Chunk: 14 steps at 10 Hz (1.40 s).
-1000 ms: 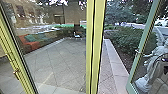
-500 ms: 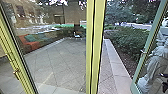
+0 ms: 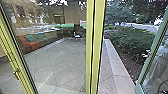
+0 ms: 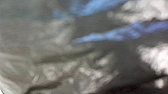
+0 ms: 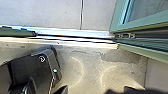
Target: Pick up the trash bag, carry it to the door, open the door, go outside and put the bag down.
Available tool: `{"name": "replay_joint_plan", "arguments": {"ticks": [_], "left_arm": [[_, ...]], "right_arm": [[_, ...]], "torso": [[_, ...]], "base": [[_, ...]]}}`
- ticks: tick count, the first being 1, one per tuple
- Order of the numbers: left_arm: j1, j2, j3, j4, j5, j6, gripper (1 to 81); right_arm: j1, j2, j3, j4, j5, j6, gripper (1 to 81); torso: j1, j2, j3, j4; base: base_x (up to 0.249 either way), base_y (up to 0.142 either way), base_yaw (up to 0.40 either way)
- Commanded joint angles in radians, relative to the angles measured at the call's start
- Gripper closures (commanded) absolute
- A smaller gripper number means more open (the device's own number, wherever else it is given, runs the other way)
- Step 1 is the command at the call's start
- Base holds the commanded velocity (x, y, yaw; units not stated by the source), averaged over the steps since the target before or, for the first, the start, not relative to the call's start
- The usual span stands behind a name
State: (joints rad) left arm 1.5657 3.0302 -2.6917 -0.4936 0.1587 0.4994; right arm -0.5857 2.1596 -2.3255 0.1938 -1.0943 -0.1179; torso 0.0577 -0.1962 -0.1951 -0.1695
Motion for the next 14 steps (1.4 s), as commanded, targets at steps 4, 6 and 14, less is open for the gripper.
{"name": "replay_joint_plan", "arguments": {"ticks": [4,6,14], "left_arm": [[-0.043,-0.016,0.006,0.001,0.085,0.008,81.1],[-0.048,-0.016,0.006,0.001,0.085,0.008,81.1],[-0.075,-0.014,-0.002,0.003,0.079,0.010,81.1]], "right_arm": [[-0.252,-0.070,0.295,0.107,0.321,-0.019,1.0],[-0.346,-0.007,0.296,0.113,0.385,-0.020,1.0],[-0.632,0.277,0.310,0.115,0.637,-0.039,1.0]], "torso": [[0.000,0.000,0.000,0.000],[0.000,0.000,0.000,0.000],[0.000,0.000,0.001,0.000]], "base": [[0.000,0.000,0.000],[0.000,0.000,0.000],[0.000,0.000,0.000]]}}
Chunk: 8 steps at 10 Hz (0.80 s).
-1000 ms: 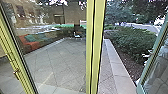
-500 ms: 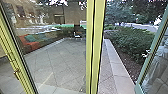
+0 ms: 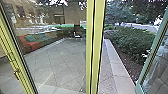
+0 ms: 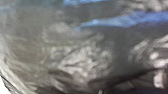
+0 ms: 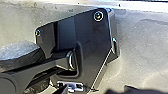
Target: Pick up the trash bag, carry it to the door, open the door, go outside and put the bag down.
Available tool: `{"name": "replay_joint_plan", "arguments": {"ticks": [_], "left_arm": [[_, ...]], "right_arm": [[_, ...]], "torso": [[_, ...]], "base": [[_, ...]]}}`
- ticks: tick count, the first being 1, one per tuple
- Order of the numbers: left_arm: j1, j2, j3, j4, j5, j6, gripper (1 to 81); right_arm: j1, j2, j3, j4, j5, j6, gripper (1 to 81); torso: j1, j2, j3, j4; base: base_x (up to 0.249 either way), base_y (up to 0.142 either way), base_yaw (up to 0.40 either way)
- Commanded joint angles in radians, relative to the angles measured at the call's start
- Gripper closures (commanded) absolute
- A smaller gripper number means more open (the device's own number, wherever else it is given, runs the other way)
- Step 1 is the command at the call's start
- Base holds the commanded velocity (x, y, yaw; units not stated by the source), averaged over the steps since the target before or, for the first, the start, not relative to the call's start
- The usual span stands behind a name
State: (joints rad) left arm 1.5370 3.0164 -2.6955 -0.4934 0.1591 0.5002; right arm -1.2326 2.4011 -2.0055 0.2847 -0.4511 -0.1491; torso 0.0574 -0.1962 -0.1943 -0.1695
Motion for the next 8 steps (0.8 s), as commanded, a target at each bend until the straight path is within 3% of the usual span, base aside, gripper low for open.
{"name": "replay_joint_plan", "arguments": {"ticks": [1,3,7,8], "left_arm": [[-0.051,0.000,0.002,0.003,0.079,0.009,81.1],[-0.051,-0.002,-0.007,0.003,0.065,0.009,81.1],[-0.053,-0.002,-0.026,0.003,0.037,0.009,81.1],[-0.053,-0.003,-0.029,0.003,0.034,0.009,81.1]], "right_arm": [[-0.008,0.060,-0.013,0.021,-0.003,-0.006,1.0],[-0.061,0.129,-0.068,0.014,0.114,-0.007,1.0],[-0.115,0.279,-0.258,0.001,0.141,-0.009,1.0],[-0.135,0.327,-0.324,-0.004,0.190,-0.013,1.0]], "torso": [[0.000,0.000,0.000,0.000],[0.000,0.000,0.000,0.000],[0.000,0.000,0.001,0.000],[0.000,0.000,0.001,0.000]], "base": [[0.000,0.000,0.000],[0.000,0.000,0.000],[0.000,0.000,0.000],[0.000,0.000,0.000]]}}
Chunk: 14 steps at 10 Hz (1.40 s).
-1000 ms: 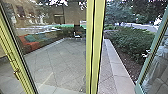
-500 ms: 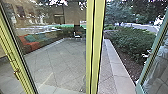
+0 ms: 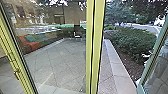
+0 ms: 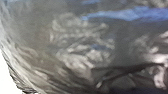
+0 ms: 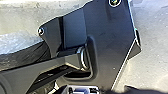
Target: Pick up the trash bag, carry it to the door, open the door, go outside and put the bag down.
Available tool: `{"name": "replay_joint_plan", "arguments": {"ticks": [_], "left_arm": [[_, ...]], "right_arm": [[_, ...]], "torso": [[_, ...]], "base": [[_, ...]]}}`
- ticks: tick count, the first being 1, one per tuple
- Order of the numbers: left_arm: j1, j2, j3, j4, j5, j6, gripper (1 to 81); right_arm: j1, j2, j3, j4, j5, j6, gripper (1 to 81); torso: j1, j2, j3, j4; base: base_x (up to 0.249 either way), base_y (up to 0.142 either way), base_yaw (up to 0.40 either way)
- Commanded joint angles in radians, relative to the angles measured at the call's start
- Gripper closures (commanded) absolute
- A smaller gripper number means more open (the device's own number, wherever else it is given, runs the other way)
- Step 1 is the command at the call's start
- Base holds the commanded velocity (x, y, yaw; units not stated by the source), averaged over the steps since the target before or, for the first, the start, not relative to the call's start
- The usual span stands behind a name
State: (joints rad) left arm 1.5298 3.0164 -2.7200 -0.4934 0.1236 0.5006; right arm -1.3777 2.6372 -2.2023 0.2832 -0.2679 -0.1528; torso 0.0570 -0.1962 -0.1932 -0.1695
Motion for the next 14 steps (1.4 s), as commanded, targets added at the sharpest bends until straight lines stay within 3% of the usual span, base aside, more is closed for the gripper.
{"name": "replay_joint_plan", "arguments": {"ticks": [1,3,7,11,12,13,14], "left_arm": [[-0.046,-0.003,-0.012,0.003,0.053,0.009,81.1],[-0.046,-0.003,-0.033,0.001,0.044,0.009,81.1],[-0.046,0.003,-0.043,-0.002,0.042,0.009,81.1],[-0.047,0.012,-0.043,0.001,0.042,0.009,81.1],[-0.047,0.015,-0.043,0.001,0.042,0.009,81.1],[-0.047,0.015,-0.043,0.002,0.042,0.009,81.1],[-0.047,0.014,-0.043,0.003,0.042,0.009,81.1]], "right_arm": [[-0.005,0.121,-0.173,-0.004,0.036,-0.011,1.0],[-0.028,0.190,-0.268,-0.010,0.084,-0.013,1.0],[-0.050,0.302,-0.422,-0.044,0.084,-0.013,1.0],[-0.061,0.345,-0.439,-0.059,0.084,-0.013,1.0],[-0.062,0.347,-0.439,-0.062,0.084,-0.013,1.0],[-0.062,0.347,-0.439,-0.062,0.084,-0.013,1.0],[-0.062,0.348,-0.436,-0.067,0.084,-0.013,1.0]], "torso": [[0.000,0.000,0.000,0.000],[0.000,0.000,0.000,0.000],[0.000,0.000,0.000,0.000],[0.000,0.000,0.000,0.000],[0.000,0.000,0.046,0.000],[0.000,0.000,0.006,0.000],[0.000,0.000,0.011,0.000]], "base": [[0.000,0.000,0.000],[0.000,0.000,0.000],[0.000,0.000,0.000],[0.000,0.000,0.000],[0.000,0.000,0.000],[0.000,0.000,0.000],[0.000,0.000,0.000]]}}
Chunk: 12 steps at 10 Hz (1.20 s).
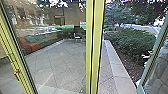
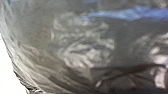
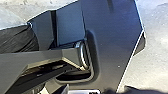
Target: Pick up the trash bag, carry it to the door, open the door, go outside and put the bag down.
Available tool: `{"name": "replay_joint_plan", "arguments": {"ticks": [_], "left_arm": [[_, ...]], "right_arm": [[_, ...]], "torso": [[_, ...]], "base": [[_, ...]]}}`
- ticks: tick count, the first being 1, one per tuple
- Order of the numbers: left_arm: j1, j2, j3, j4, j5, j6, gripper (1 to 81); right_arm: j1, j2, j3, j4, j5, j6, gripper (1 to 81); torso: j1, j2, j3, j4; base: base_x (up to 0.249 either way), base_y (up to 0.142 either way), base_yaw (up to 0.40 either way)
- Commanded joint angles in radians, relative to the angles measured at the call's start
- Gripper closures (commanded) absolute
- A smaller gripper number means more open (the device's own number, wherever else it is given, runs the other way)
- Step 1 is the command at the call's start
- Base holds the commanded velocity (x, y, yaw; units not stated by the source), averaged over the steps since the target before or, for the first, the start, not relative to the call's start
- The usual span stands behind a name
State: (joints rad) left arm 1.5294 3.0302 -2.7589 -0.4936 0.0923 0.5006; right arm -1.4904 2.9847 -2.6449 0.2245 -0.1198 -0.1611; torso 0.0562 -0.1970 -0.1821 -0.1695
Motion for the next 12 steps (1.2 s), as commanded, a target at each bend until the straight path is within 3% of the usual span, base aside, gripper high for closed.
{"name": "replay_joint_plan", "arguments": {"ticks": [1,12], "left_arm": [[-0.047,0.001,-0.004,0.001,0.073,0.009,81.1],[-0.047,0.000,0.001,0.009,0.079,0.018,81.1]], "right_arm": [[0.051,0.009,0.004,-0.016,-0.064,-0.005,1.0],[0.034,0.033,0.004,-0.031,-0.050,-0.005,1.0]], "torso": [[0.000,0.000,0.000,0.000],[0.000,0.000,0.000,0.000]], "base": [[0.000,0.000,0.000],[0.000,0.000,0.000]]}}
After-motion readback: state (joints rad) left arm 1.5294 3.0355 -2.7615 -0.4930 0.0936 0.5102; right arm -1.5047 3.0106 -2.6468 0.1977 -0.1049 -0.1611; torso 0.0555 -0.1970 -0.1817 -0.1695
